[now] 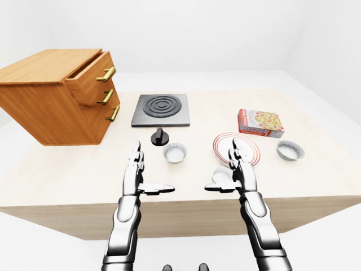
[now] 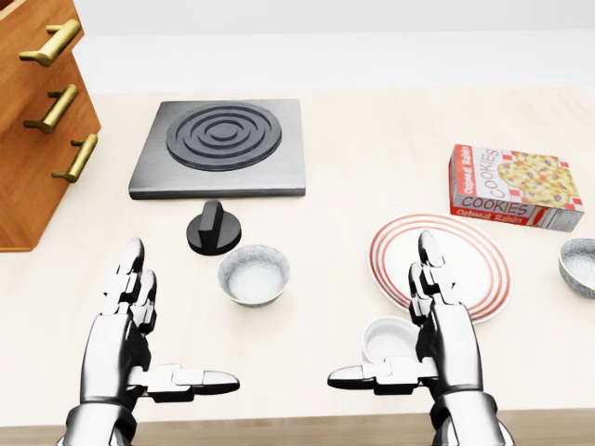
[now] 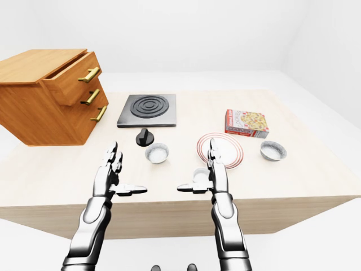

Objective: Pick the akita bowl next to the plate and place it on the plate.

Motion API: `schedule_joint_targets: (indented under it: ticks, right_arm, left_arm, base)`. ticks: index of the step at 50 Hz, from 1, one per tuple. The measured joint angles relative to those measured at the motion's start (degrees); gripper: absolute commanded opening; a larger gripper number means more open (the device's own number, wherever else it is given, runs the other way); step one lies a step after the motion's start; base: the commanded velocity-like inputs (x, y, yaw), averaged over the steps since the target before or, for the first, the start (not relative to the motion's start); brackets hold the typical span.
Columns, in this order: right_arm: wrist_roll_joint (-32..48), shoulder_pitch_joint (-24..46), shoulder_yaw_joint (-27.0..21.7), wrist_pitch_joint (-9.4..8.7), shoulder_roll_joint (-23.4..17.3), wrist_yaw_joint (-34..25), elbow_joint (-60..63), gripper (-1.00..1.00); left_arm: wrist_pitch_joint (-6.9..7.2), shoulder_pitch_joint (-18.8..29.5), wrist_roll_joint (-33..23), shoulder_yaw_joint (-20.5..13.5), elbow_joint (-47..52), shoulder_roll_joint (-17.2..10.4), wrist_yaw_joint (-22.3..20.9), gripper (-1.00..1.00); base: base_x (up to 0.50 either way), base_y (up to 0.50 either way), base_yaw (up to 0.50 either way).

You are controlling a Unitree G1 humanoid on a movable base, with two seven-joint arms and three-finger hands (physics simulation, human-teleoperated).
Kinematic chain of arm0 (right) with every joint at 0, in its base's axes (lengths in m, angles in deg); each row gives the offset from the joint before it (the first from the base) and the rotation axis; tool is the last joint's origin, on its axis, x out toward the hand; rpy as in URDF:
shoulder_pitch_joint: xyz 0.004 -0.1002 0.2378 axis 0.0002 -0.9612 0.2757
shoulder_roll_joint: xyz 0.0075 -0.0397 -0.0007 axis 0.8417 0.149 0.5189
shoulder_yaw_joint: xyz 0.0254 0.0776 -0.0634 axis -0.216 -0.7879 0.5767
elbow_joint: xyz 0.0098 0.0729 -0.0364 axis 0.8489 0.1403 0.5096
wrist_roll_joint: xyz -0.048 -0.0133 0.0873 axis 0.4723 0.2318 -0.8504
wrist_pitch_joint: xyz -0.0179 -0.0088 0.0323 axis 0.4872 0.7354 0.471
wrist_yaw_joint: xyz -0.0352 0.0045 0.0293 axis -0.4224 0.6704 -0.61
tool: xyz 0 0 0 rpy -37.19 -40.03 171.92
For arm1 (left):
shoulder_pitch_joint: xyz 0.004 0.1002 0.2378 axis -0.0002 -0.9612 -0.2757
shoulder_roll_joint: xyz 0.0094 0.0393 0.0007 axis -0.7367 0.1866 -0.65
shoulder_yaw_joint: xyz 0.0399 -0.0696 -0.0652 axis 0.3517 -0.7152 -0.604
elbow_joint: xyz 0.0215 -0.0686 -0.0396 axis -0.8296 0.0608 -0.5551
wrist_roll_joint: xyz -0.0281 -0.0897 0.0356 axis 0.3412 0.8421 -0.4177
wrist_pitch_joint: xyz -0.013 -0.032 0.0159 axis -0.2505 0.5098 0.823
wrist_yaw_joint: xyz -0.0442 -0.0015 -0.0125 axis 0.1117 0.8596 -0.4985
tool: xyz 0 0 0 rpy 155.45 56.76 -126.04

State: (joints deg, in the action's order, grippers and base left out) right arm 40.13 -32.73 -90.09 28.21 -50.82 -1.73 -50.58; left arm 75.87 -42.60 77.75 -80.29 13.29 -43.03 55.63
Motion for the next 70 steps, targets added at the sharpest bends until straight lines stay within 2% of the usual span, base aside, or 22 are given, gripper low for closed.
schedule_joint_targets:
  ticks: [11, 29, 70]
  right_arm:
    - [-0.83, -0.17, -0.98, -0.36, -0.46, -1.12, 0.72, 1.0]
    - [-1.38, -0.46, -1.27, -0.43, -0.53, -1.76, 1.47, 1.0]
    - [-2.41, -0.74, -1.21, -2.19, -0.46, -2.13, 3.05, 1.0]
  left_arm:
    - [-0.29, -0.03, 0.26, -0.8, -0.2, -0.4, -0.82, 1.0]
    - [0.0, -0.34, 0.26, -0.95, 0.25, -0.5, -1.22, 1.0]
    - [-0.12, -1.01, -0.09, -0.28, -0.1, -0.3, -2.04, 1.0]
  base:
    - [0.0, 0.0, 0.0]
    - [0.0, 0.0, 0.0]
    - [0.0, -0.15, 0.0]
